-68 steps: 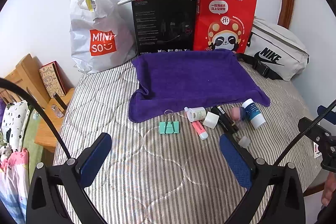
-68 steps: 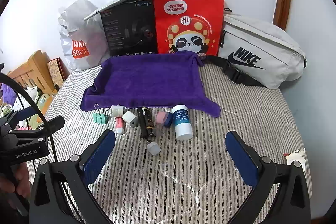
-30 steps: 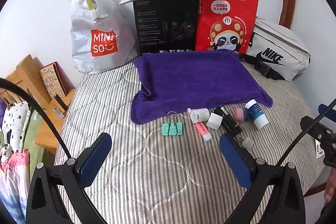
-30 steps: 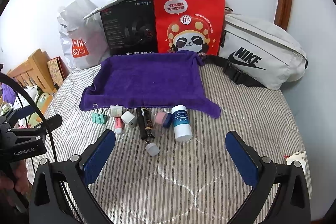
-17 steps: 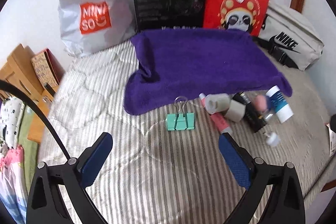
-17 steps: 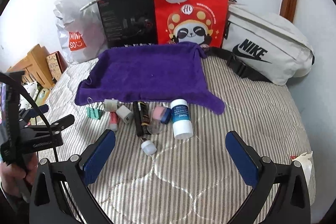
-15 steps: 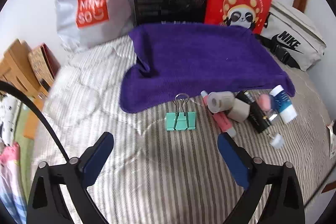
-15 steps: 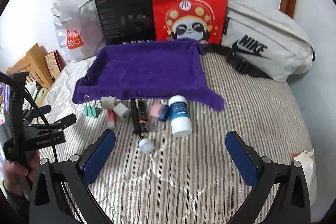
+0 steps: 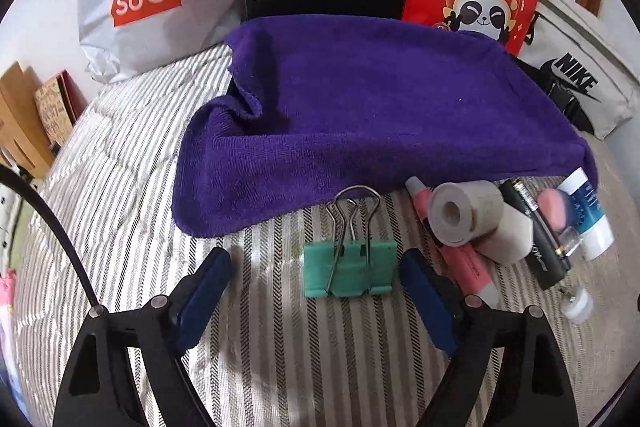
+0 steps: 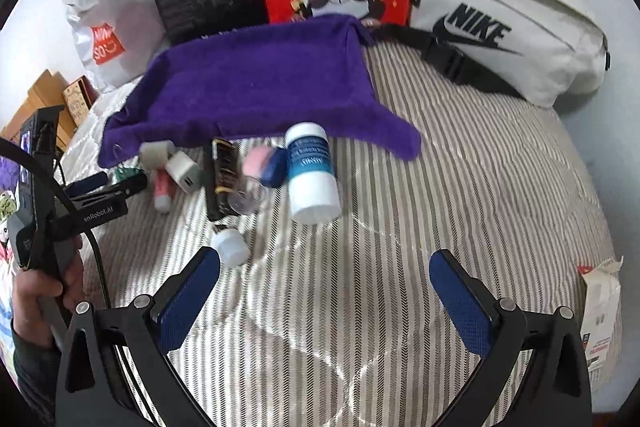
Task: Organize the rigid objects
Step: 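Grasp the green binder clip with the left tool while the right tool grasps the white-blue AIDMD bottle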
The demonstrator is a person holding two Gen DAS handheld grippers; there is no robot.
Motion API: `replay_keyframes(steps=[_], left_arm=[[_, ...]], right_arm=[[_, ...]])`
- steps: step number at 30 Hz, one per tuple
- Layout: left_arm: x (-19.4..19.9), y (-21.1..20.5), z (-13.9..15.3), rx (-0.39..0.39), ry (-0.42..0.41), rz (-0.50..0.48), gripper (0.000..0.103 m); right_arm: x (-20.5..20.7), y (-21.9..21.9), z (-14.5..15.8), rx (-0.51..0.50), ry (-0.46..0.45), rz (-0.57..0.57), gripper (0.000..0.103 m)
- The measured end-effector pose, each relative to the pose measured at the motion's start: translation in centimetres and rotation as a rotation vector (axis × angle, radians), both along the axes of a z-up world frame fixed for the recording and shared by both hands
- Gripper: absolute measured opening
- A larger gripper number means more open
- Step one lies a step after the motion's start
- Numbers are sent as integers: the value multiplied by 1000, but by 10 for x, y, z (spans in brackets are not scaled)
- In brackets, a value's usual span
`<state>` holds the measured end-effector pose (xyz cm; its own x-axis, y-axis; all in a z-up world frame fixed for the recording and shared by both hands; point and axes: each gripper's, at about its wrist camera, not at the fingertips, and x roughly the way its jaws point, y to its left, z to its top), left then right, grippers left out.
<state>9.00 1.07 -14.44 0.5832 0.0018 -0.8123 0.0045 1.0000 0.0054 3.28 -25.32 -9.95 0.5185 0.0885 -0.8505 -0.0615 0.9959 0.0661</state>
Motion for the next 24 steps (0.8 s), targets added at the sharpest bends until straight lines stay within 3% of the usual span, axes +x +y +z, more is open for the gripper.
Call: replay_keyframes(steps=[6, 8, 10, 15, 17, 24], left_arm=[[-4, -3, 1, -1, -36, -28, 67], [-5, -3, 2, 2, -45, -31, 52], [-5, -3, 2, 3, -49, -32, 46], [-6, -2, 2, 7, -49, -34, 46], [-6, -1, 1, -1, -48, -33, 46], [-6, -2, 1, 6, -48, -32, 47]], right_arm=[[10, -5, -11, 2, -10, -6, 103], [17, -6, -14, 4, -13, -16, 102], [24, -6, -16, 13, -17, -20, 102], [46, -3, -23, 31, -20, -8, 96], [53, -2, -27, 25, -7, 8, 86], [71, 16, -38, -67, 13, 120, 70]])
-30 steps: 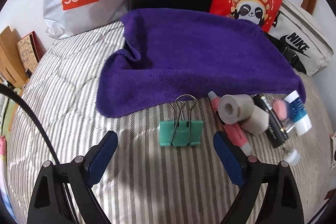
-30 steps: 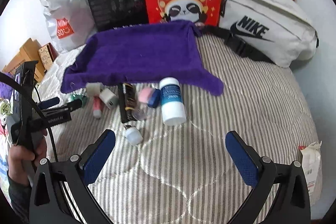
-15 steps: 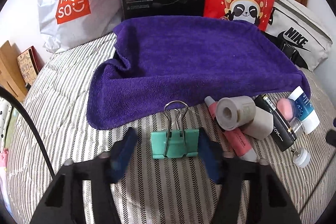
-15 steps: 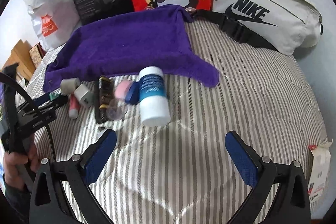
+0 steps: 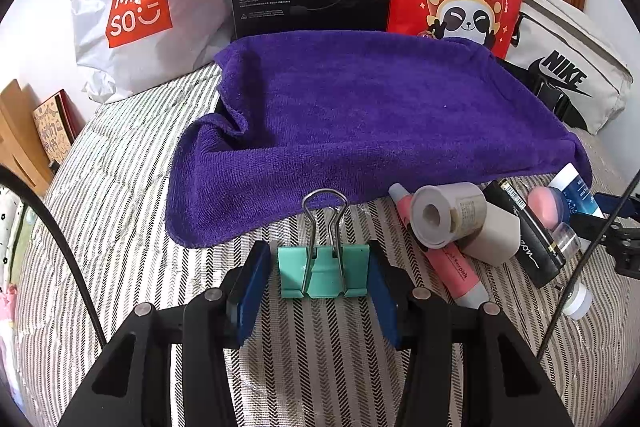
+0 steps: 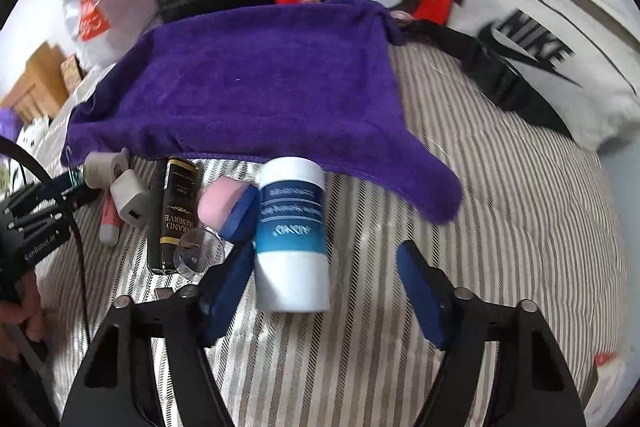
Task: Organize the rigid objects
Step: 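Grasp the green binder clip with the left tool while the right tool grasps the white-blue AIDMD bottle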
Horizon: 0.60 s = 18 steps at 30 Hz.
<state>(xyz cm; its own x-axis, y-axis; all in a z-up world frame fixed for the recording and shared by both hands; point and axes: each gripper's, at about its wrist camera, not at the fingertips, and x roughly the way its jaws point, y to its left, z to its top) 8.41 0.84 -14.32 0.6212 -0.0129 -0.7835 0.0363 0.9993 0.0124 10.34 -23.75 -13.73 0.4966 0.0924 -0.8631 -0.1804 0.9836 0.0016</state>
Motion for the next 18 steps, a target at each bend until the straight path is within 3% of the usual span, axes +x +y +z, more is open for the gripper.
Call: replay_keyframes(steps=[3, 8, 18], left_arm=[[0, 0, 0, -2, 0, 0, 47], [0, 0, 0, -3, 0, 0, 47], [0, 1, 0, -3, 1, 0, 47]], right_arm=[[8, 5, -6, -18, -7, 14, 61], [6, 6, -5, 25, -13, 51, 36], [-2, 8, -11, 24, -107, 99, 38]])
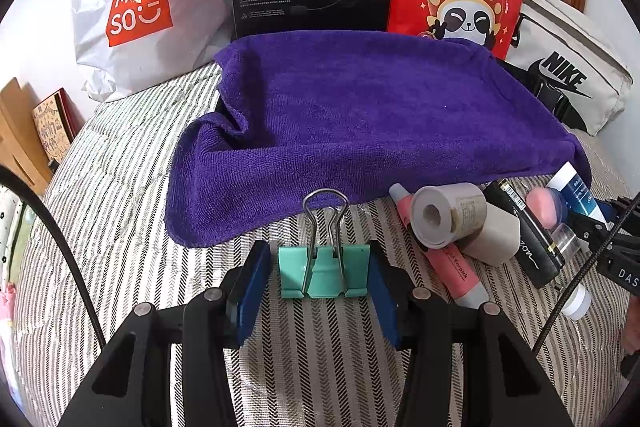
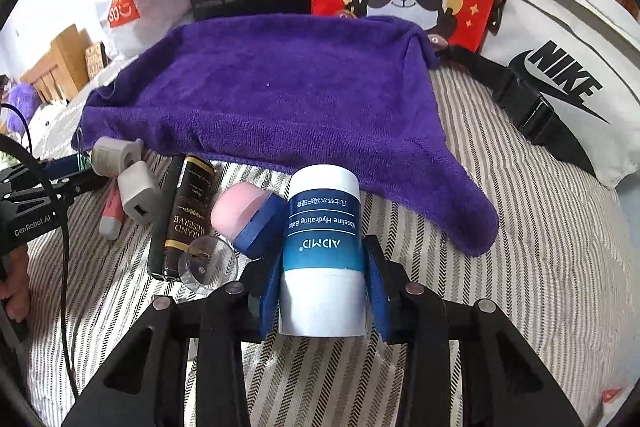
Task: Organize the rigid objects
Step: 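Grasp the green binder clip with the left tool while the right tool grasps the white-blue AIDMD bottle, then carry the clip with the left tool while the right tool sets the bottle on the purple towel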
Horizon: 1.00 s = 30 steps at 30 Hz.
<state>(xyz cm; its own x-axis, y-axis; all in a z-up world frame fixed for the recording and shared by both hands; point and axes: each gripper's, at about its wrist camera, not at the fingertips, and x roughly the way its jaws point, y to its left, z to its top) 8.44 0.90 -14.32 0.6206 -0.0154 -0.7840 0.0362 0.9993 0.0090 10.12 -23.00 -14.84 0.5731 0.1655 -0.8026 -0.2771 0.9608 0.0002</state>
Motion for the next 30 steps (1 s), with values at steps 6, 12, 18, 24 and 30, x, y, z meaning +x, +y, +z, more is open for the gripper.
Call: replay_keyframes(steps=[6, 12, 18, 24, 30], left_arm=[[0, 0, 0, -2, 0, 0, 47], [0, 0, 0, -1, 0, 1, 47], [-1, 1, 1, -16, -2, 2, 44], [-7, 14, 6, -67, 17, 12, 39], [-18, 19, 22, -89, 3, 6, 39]], right_arm=[[-3, -2, -1, 12, -27, -1, 39], [-3, -3, -2, 18, -29, 3, 39], [-3, -4, -1, 30, -30, 5, 37], [-9, -12, 6, 61, 4, -6, 36], [-19, -23, 22, 86, -13, -27, 36]])
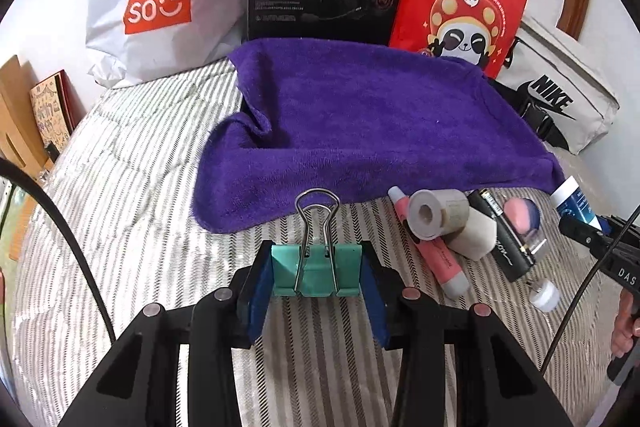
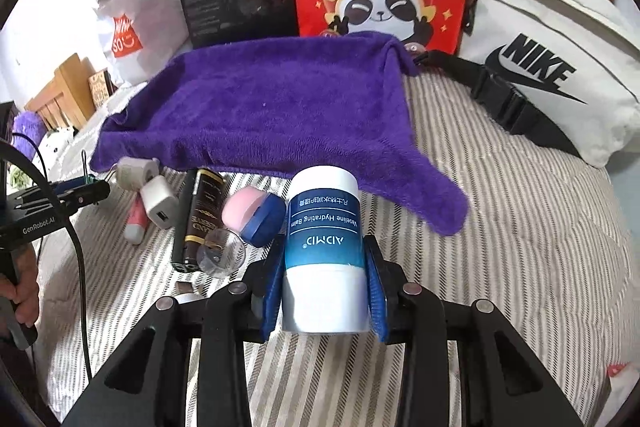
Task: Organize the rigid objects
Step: 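Carry the clip with the left tool while the right tool sets the bottle on the purple towel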
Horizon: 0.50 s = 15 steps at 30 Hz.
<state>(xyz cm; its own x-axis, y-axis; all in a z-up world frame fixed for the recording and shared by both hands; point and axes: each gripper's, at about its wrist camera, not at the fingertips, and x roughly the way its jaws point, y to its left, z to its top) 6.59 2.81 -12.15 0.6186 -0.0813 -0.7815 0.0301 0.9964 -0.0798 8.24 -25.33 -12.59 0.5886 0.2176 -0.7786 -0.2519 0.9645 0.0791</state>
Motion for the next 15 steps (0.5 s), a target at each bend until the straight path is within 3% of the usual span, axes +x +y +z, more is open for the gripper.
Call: replay_keyframes(steps=[7, 15], left_arm=[[4, 9, 30, -41, -29, -9, 39], [49, 15, 72, -19, -80, -27, 39]], right_arm=[[0, -1, 35, 29, -37, 21, 36], [46, 16, 73, 19, -89, 46, 36]])
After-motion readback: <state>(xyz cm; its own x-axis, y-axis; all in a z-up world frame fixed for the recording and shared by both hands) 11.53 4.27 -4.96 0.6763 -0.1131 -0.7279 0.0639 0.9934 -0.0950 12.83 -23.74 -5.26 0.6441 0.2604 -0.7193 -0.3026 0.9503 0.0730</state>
